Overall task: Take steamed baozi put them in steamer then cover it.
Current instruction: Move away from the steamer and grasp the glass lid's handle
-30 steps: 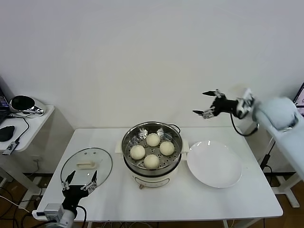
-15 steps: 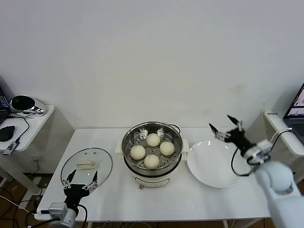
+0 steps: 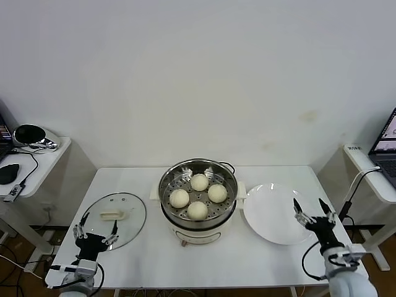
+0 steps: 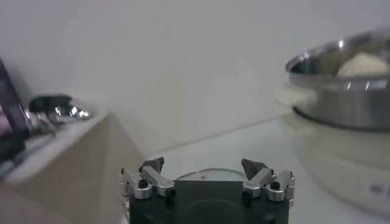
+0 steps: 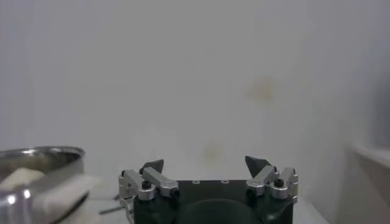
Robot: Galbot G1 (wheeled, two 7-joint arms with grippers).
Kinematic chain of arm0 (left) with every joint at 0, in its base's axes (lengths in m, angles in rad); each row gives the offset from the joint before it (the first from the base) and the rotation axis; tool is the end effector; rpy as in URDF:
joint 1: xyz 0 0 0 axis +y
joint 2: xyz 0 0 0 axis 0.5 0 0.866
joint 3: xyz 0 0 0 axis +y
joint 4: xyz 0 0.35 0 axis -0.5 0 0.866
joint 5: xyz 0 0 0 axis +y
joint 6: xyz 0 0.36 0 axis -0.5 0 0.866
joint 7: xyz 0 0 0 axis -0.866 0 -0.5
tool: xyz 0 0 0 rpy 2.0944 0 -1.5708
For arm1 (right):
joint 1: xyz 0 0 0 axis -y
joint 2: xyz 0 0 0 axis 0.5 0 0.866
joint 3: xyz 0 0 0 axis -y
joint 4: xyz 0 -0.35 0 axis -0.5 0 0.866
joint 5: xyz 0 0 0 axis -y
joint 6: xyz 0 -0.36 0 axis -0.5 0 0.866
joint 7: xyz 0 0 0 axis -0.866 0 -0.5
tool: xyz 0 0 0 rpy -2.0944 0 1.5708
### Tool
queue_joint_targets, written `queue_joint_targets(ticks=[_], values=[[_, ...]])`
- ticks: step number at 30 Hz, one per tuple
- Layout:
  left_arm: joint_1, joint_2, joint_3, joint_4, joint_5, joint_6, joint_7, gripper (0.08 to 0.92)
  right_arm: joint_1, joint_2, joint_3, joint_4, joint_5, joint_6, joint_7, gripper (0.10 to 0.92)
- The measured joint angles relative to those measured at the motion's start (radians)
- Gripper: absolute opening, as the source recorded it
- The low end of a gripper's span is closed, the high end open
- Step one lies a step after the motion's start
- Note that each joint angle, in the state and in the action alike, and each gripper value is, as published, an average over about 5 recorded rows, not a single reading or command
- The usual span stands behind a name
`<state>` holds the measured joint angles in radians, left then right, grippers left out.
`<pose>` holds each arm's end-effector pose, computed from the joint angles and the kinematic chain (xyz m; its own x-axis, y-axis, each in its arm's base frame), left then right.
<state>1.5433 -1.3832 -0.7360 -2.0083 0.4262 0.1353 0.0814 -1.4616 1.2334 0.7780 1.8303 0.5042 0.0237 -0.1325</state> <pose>0.1941 0.1044 -0.3111 -0.9752 -0.1296 0.1792 0.0108 0.7815 0.6239 0.2220 -0.1679 -0.3316 -0.9989 0.0159 0.0445 0.0204 0.9944 0.1034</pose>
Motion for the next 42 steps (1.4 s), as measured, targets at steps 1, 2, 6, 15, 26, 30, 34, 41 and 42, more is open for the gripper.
queue_joint_targets(ticks=[1,2,6,15,26,30,34,41,42], values=[[-0.001,0.01,0.001,0.01,0.055,-0.017,-0.01,0.823,-0.012,0.008,0.006,0.003,0.0,0.003,0.005,0.823],[-0.002,0.02,0.003,0.019,0.11,-0.034,-0.021,0.823,-0.024,0.014,0.011,0.006,-0.001,0.006,0.008,0.823],[-0.011,0.066,0.007,0.055,0.32,-0.09,-0.06,0.823,-0.063,0.036,0.026,0.011,-0.005,0.02,0.019,0.823],[-0.039,0.127,0.007,0.131,0.615,-0.18,-0.123,0.823,-0.104,0.073,0.041,0.032,-0.019,0.032,0.032,0.823],[-0.087,0.161,0.034,0.246,0.767,-0.202,-0.165,0.823,-0.112,0.094,0.041,0.032,-0.043,0.038,0.04,0.823],[-0.123,0.169,0.044,0.305,0.783,-0.204,-0.164,0.823,-0.103,0.094,0.04,0.027,-0.049,0.032,0.041,0.823],[-0.164,0.167,0.056,0.36,0.793,-0.204,-0.158,0.823,-0.089,0.092,0.035,0.023,-0.055,0.026,0.043,0.823],[-0.229,0.16,0.08,0.441,0.814,-0.198,-0.158,0.823,-0.073,0.105,0.025,0.02,-0.066,0.023,0.048,0.823],[-0.237,0.158,0.082,0.451,0.816,-0.196,-0.158,0.823,-0.072,0.107,0.024,0.019,-0.068,0.023,0.049,0.823]])
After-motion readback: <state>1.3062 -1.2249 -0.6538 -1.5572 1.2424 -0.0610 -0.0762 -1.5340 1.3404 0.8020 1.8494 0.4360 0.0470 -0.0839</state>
